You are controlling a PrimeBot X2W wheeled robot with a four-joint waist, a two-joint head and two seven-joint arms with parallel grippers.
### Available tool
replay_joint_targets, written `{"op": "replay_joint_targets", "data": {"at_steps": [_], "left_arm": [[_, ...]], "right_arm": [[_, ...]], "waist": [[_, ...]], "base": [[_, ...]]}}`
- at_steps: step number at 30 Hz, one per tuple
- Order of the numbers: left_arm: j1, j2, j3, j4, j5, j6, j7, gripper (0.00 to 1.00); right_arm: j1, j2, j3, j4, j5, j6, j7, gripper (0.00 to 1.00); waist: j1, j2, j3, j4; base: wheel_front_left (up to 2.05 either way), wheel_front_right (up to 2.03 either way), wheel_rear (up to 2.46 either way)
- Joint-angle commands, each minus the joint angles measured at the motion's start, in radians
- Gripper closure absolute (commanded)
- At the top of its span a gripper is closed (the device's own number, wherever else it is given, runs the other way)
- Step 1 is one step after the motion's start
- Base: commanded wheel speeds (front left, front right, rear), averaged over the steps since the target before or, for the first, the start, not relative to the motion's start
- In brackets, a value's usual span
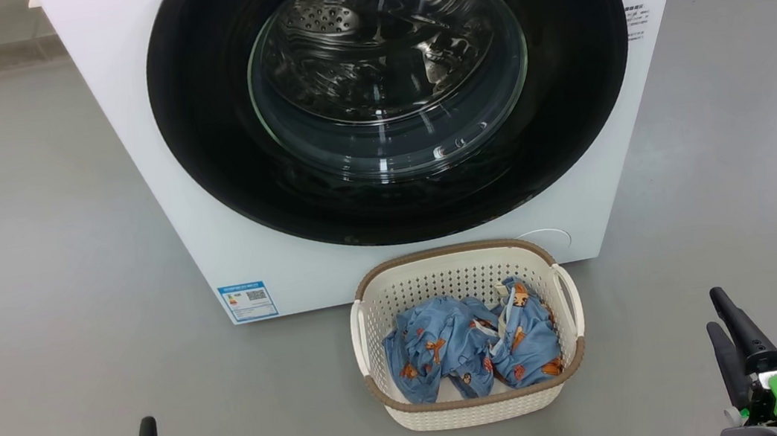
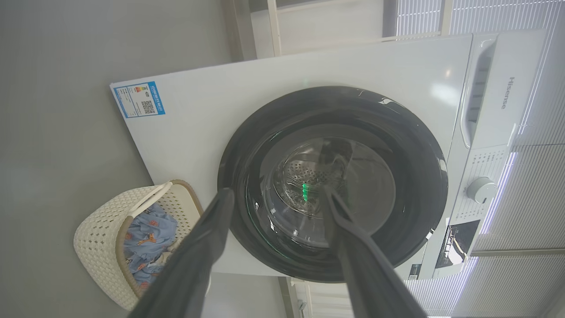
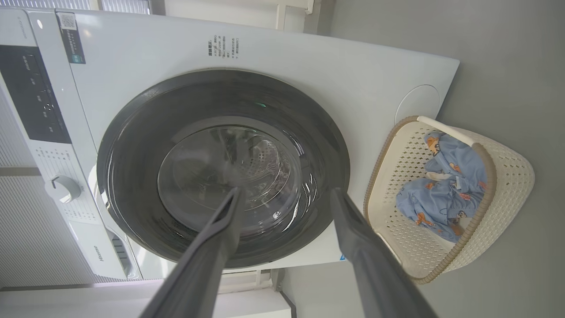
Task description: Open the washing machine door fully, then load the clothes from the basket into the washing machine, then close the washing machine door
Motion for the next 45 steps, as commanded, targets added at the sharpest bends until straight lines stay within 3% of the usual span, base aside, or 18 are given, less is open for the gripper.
{"op": "replay_joint_targets", "data": {"at_steps": [1,21,31,45], "left_arm": [[-0.022,0.016,0.005,-0.035,0.017,0.0,-0.008,0.0],[-0.016,0.023,-0.012,-0.043,0.382,0.0,-0.065,0.0],[-0.015,0.022,-0.018,-0.051,0.53,0.0,-0.093,0.0],[-0.01,0.025,-0.032,-0.068,0.698,0.0,-0.13,0.0]], "right_arm": [[-0.033,-0.016,0.006,-0.031,-0.025,0.002,-0.009,0.0],[-0.04,-0.034,0.049,-0.038,-0.337,0.003,-0.066,0.0],[-0.04,-0.036,0.064,-0.031,-0.497,0.003,-0.094,0.0],[-0.043,-0.035,0.082,-0.017,-0.636,0.004,-0.132,0.0]], "waist": [[-0.0001,0.0,0.0,0.0],[-0.0001,0.0,0.0,0.01],[-0.0001,0.0,0.0,0.016],[-0.0001,0.0,-0.004,0.024]], "base": [[0.0,0.0,0.0],[0.0,0.0,0.0],[0.0,0.0,0.0],[0.0,0.0,0.0]]}}
